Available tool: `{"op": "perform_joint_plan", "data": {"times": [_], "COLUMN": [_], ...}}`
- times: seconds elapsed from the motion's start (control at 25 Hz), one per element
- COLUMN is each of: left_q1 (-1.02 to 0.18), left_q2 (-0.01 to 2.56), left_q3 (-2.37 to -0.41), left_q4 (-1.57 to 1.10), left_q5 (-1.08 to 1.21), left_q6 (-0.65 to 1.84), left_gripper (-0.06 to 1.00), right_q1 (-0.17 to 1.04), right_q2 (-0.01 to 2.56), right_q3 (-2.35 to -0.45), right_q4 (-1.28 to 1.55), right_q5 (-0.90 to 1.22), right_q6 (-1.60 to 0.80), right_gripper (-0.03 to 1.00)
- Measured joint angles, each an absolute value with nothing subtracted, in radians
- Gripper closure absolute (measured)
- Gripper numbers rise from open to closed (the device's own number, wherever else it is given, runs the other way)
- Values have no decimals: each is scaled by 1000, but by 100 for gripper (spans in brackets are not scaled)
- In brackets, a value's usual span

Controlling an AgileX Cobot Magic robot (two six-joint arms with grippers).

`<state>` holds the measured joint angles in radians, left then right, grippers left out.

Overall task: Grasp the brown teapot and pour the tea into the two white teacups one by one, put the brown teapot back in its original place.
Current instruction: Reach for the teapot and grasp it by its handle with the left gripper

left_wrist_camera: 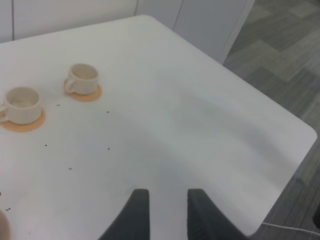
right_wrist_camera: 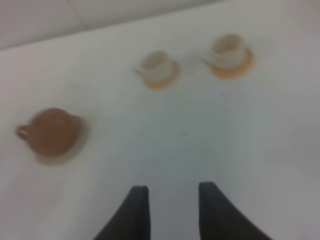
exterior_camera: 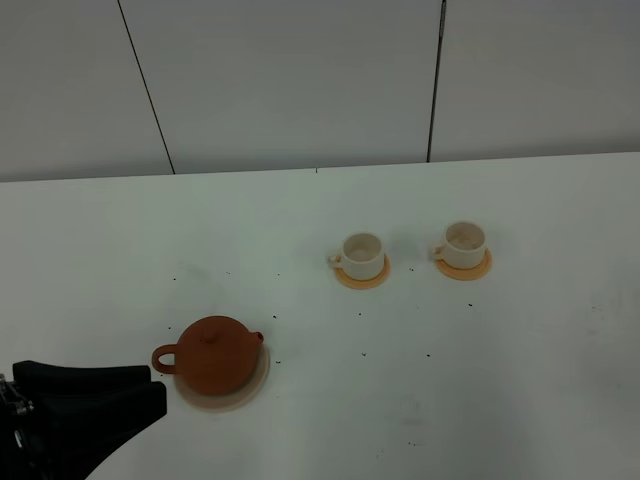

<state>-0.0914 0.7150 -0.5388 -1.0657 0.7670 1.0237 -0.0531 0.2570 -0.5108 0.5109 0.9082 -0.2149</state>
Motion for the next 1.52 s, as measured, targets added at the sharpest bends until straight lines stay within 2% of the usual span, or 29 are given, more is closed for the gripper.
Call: {"op": "perform_joint_plan", "data": {"times": [0.2, 0.4, 0.76, 1.52], "left_q1": [-91, -91, -91, -91], "left_q2": [715, 715, 715, 715], "left_q3": [-539, -539, -539, -539], "left_q4": [-1060, -1059, -1032, -1023], "left_q5": [767, 762, 741, 711], "left_q6": [1024, 1024, 1024, 1024], "left_gripper": [69, 69, 69, 69], "right_q1": [-53, -53, -53, -53], "right_q2": [223, 223, 217, 97], "right_q3": [-511, -511, -502, -486], "right_q4": [249, 133, 125, 231], "right_q5": [1019, 1059, 1050, 1071], "right_q6": [-35, 50, 43, -138], "right_gripper": [73, 73, 73, 73]}}
